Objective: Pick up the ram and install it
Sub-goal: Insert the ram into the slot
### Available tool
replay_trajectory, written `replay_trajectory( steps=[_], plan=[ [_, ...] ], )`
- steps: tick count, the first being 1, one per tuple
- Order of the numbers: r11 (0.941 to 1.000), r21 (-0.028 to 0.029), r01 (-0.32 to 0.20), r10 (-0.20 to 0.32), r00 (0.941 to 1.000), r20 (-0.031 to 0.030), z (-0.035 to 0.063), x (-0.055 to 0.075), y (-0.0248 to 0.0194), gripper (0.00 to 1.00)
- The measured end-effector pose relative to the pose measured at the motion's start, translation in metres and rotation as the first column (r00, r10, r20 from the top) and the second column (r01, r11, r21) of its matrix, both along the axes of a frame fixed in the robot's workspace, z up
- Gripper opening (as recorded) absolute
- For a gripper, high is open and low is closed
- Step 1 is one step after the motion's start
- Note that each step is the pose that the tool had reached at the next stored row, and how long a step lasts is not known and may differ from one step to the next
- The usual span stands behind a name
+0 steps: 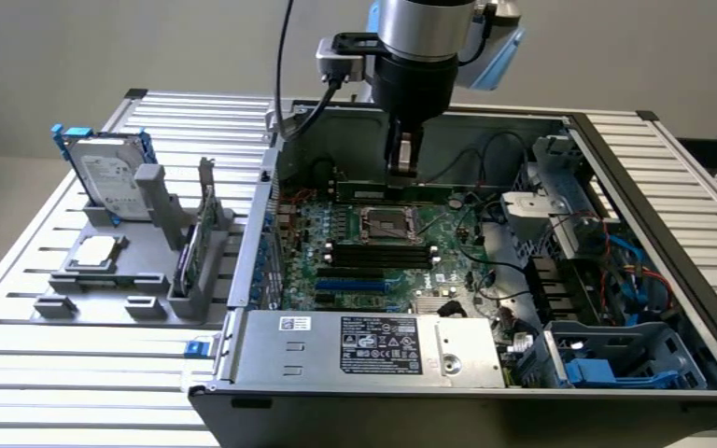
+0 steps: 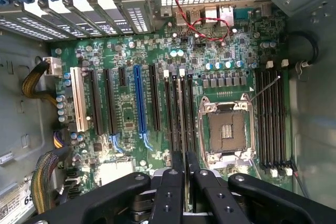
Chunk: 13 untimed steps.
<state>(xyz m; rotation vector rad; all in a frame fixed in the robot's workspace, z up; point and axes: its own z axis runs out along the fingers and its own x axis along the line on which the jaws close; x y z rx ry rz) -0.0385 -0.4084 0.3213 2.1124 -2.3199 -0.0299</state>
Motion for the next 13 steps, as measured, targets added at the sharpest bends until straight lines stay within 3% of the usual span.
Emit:
replay_trajectory(
  steps=[11, 13],
  plan=[
    [1.0000, 0.0000, 0.000, 0.000, 1.0000, 0.0000, 0.0000, 0.0000, 0.0000, 0.14],
    [1.0000, 0.0001, 0.000, 0.000, 1.0000, 0.0026, -0.0025, -0.0018, 0.0001, 0.14]
  ],
)
